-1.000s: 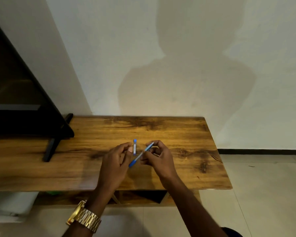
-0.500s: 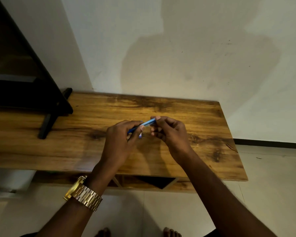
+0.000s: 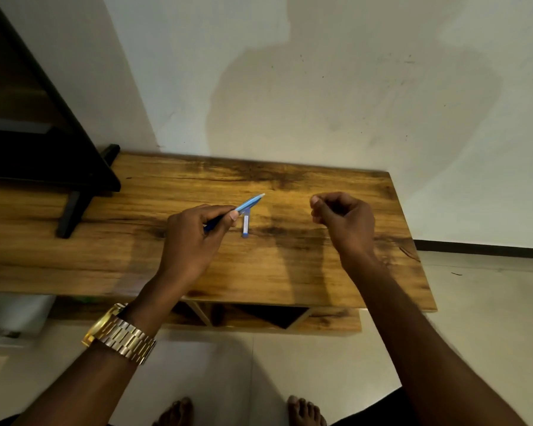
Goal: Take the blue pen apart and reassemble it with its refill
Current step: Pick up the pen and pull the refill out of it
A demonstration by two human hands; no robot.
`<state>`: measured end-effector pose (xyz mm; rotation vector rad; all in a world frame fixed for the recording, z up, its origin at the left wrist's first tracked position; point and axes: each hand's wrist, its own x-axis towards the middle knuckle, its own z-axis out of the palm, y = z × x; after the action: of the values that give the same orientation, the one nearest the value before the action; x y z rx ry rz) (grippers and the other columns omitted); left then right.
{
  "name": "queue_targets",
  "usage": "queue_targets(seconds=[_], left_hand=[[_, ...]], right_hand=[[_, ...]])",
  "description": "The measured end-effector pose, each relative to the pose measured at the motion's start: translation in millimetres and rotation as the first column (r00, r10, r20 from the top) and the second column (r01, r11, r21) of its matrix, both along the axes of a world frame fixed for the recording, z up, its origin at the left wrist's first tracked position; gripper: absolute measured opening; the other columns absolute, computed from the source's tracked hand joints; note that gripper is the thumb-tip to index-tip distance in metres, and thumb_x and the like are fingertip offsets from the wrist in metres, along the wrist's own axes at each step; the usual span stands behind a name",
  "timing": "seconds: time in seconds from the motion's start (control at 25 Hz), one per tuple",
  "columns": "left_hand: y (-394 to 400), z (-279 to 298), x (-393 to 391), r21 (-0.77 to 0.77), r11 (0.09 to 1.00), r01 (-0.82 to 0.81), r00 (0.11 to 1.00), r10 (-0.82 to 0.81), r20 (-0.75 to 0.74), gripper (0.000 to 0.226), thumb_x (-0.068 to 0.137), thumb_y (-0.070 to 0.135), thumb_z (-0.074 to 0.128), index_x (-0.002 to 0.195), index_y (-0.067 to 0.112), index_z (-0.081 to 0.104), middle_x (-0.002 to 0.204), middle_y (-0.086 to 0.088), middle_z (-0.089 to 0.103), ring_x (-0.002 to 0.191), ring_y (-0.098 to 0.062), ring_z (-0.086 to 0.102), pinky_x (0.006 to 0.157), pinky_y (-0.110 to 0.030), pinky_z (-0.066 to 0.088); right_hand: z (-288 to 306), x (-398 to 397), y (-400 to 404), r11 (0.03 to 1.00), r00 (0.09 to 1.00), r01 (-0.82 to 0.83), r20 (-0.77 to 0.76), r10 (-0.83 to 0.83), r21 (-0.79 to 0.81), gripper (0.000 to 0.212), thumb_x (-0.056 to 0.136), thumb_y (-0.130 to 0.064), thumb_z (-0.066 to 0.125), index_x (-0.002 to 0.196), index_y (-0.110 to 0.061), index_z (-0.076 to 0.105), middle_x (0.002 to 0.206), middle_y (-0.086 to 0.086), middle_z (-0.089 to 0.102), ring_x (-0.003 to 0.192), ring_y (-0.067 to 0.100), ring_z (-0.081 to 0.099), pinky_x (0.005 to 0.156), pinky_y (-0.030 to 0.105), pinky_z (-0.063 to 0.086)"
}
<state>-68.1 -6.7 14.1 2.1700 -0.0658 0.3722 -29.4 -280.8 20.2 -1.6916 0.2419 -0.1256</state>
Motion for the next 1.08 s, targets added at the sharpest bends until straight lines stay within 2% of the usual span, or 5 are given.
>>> queue_targets(seconds=[0.2,0.4,0.72,0.96,1.08], left_hand=[[0,-5,-1,-0.022,1.000,0.003,0.999,-0.004,-0.047,0.019,0.102,0.032,0.075,0.118,0.028,0.085,0.101,0.027,0.076,0.094,0.026,0.066,0.078,0.003,0.045],[-3,-7,1,0.009,1.000,0.022,0.998,-0.022,-0.064,0.021,0.102,0.031,0.075,0.121,0.026,0.084,0.110,0.021,0.077,0.095,0.016,0.067,0.082,0.002,0.047],[-8,-6,0,0.029,0.998,0.053,0.996,-0.051,-0.067,0.021,0.104,0.034,0.072,0.120,0.028,0.084,0.108,0.017,0.082,0.098,0.008,0.072,0.080,0.000,0.048],[-10,-4,-1,0.034,0.998,0.052,0.995,-0.049,-0.089,0.020,0.105,0.034,0.071,0.119,0.028,0.084,0.106,0.015,0.084,0.098,0.002,0.074,0.079,-0.001,0.047],[-12,-4,-2,0.030,0.998,0.051,0.996,-0.048,-0.078,0.021,0.104,0.035,0.072,0.120,0.028,0.084,0.109,0.015,0.083,0.099,0.002,0.075,0.081,-0.006,0.051]], right_hand=[[-19,3,11,0.882,0.992,-0.094,0.034,0.124,-0.462,0.007,0.090,-0.021,0.088,0.096,-0.020,0.085,0.082,-0.009,0.081,0.077,0.006,0.078,0.076,0.022,0.062],[-37,3,16,0.707,0.949,-0.206,0.036,0.312,-0.677,0.013,0.089,-0.021,0.091,0.100,-0.019,0.086,0.089,-0.008,0.079,0.074,-0.004,0.067,0.072,0.003,0.049],[-45,12,-7,0.707,0.995,0.104,0.068,-0.079,-0.699,0.022,0.093,-0.043,0.083,0.109,-0.029,0.088,0.108,-0.003,0.080,0.114,0.027,0.068,0.096,0.044,0.057],[-26,15,-9,0.808,0.993,0.111,0.104,-0.061,-0.579,0.023,0.094,-0.036,0.084,0.115,-0.024,0.086,0.108,-0.005,0.084,0.093,0.007,0.076,0.085,0.030,0.061],[-12,16,0,0.998,0.994,0.026,0.103,-0.032,0.053,0.010,0.103,-0.024,0.075,0.105,-0.021,0.084,0.096,-0.002,0.082,0.085,0.012,0.074,0.073,0.028,0.058]])
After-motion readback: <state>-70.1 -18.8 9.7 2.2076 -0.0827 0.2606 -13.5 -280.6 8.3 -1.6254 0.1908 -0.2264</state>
